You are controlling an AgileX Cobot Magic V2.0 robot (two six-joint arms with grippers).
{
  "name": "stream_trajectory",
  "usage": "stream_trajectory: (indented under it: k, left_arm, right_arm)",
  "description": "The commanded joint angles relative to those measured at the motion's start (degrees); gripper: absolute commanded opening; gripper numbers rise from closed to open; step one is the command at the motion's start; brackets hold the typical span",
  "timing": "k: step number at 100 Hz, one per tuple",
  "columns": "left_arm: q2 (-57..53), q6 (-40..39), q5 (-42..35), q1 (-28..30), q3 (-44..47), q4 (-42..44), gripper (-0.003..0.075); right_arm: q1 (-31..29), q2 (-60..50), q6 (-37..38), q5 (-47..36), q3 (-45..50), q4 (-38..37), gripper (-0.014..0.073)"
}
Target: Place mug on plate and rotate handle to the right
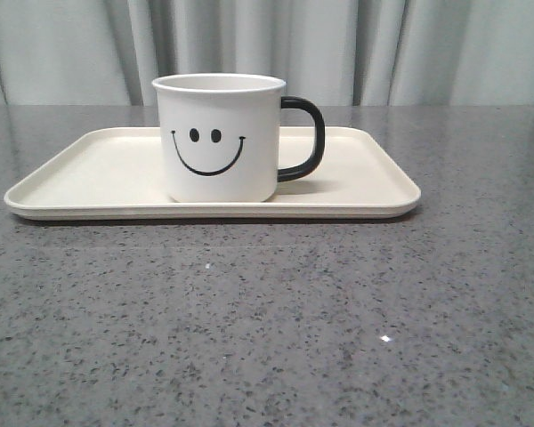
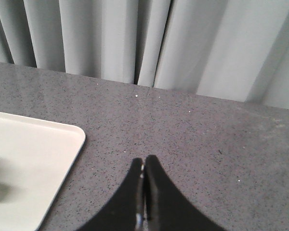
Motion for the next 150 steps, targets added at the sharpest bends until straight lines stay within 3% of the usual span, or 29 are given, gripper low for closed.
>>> stream_trajectory:
  k: [1, 82, 103, 120, 150]
  left_arm:
    - [-1.69, -0.33, -3.77, 0.05, 0.64, -0.04, -0.002]
    - [-1.69, -0.33, -3.77, 0.05, 0.64, -0.04, -0.002]
    - [-1.69, -0.33, -3.77, 0.05, 0.64, -0.04, -0.002]
    - [-1.69, -0.33, -3.77, 0.05, 0.64, -0.04, -0.002]
    - [-1.69, -0.33, -3.77, 0.05, 0.64, -0.04, -0.002]
  right_arm:
    - [0.2, -0.14, -0.39, -3.37, -1.48, 0.84, -0.0111]
    - [0.27, -0.22, -0.39, -3.23, -1.43, 0.84, -0.0111]
    - [1.27, -6.61, -0.39, -3.37, -1.25, 0.84, -0.0111]
    - [6.25, -16.45, -0.39, -12.11, 3.13, 0.78, -0.0111]
    - [15.05, -29.22, -0.39, -37.34, 21.33, 1.43, -0.0111]
